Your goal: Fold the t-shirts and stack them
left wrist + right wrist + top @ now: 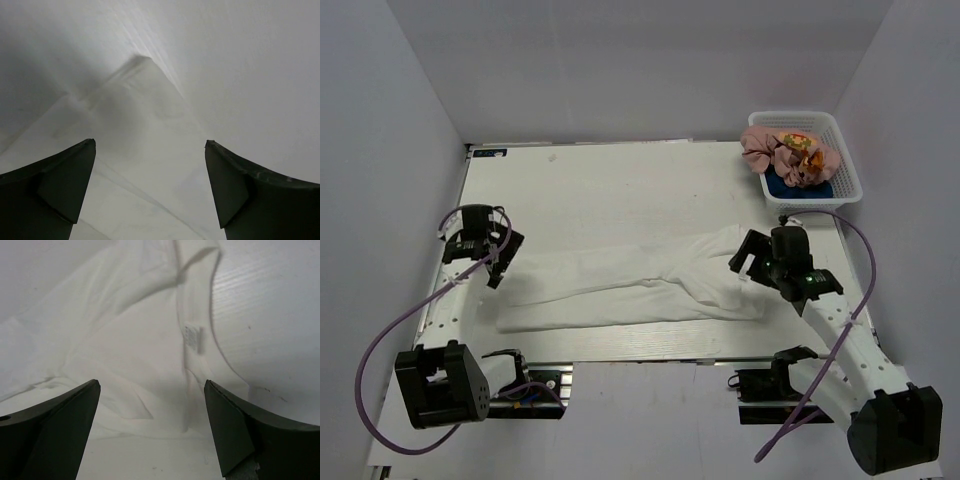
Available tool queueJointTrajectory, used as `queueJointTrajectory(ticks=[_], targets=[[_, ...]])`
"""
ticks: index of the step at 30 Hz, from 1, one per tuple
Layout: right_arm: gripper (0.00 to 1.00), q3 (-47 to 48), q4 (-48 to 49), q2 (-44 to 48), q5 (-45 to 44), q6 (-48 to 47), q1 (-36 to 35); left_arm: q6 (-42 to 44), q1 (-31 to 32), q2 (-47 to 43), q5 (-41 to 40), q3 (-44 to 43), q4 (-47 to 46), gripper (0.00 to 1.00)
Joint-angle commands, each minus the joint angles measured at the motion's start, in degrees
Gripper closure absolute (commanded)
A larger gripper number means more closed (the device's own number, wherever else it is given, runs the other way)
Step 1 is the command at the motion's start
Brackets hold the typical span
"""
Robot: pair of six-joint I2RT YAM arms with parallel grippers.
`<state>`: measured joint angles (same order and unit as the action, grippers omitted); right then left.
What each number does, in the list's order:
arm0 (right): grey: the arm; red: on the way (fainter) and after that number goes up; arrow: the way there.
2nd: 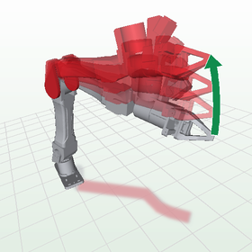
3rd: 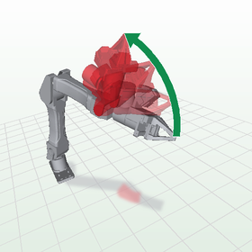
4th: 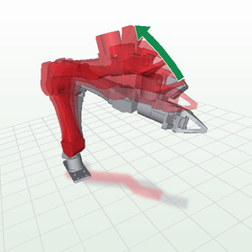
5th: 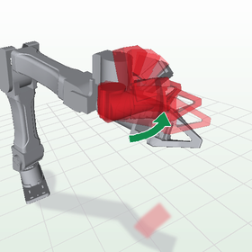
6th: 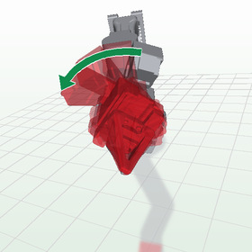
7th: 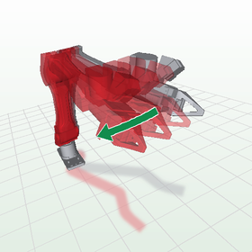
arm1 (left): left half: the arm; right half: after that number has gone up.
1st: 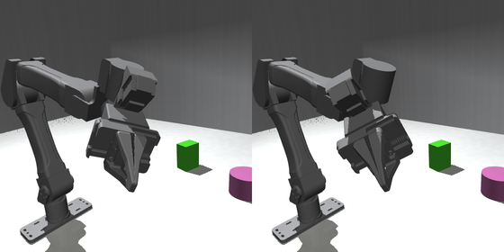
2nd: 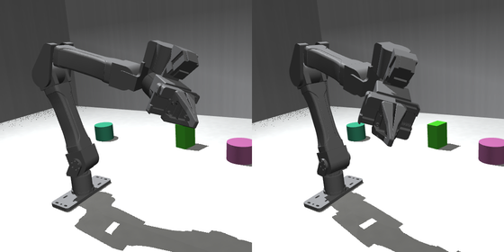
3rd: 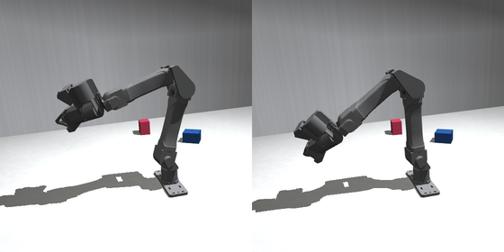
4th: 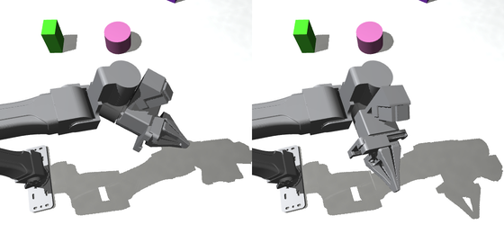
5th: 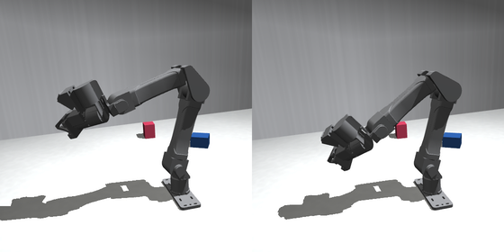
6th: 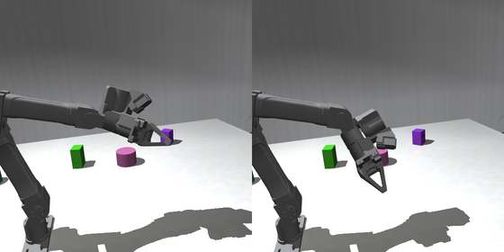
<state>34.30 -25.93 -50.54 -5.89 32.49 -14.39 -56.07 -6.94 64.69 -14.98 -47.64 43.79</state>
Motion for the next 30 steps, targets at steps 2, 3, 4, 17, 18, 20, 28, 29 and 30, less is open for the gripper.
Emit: queueJointTrajectory(ticks=[2,3,4,17,18,20,28,29,30], targets=[[0.10,1.29,4.31,-5.58,4.92,-4.01,-1.60,12.82,1.66,4.28,21.65,-0.01,-10.56,0.00],[0.10,1.20,4.66,-6.40,5.27,-3.93,-2.73,12.83,3.06,5.70,21.66,0.61,-10.57,0.00],[0.10,1.29,5.53,-7.28,7.19,-3.93,-3.27,13.96,3.77,6.93,21.66,0.62,-10.57,0.00],[0.10,12.77,12.48,-41.61,4.07,-1.29,-5.74,10.90,18.87,24.16,9.89,4.13,-0.39,0.00],[0.10,16.46,12.83,-43.91,4.22,-1.72,-5.13,10.90,19.85,25.48,11.28,3.52,1.63,0.00],[0.10,22.52,12.58,-53.21,5.35,-3.04,-3.20,10.28,24.57,25.49,12.42,4.82,6.39,0.00],[0.10,61.90,11.17,-80.31,12.65,-7.08,-2.74,7.90,39.88,30.49,19.91,1.54,4.55,0.00],[0.10,65.33,9.51,-84.76,13.79,-7.44,-2.75,7.91,41.29,31.80,18.43,-0.33,5.42,0.00],[0.10,77.11,6.63,-89.68,16.24,-7.79,-2.83,7.91,43.83,33.99,17.71,-1.92,5.43,0.00]])
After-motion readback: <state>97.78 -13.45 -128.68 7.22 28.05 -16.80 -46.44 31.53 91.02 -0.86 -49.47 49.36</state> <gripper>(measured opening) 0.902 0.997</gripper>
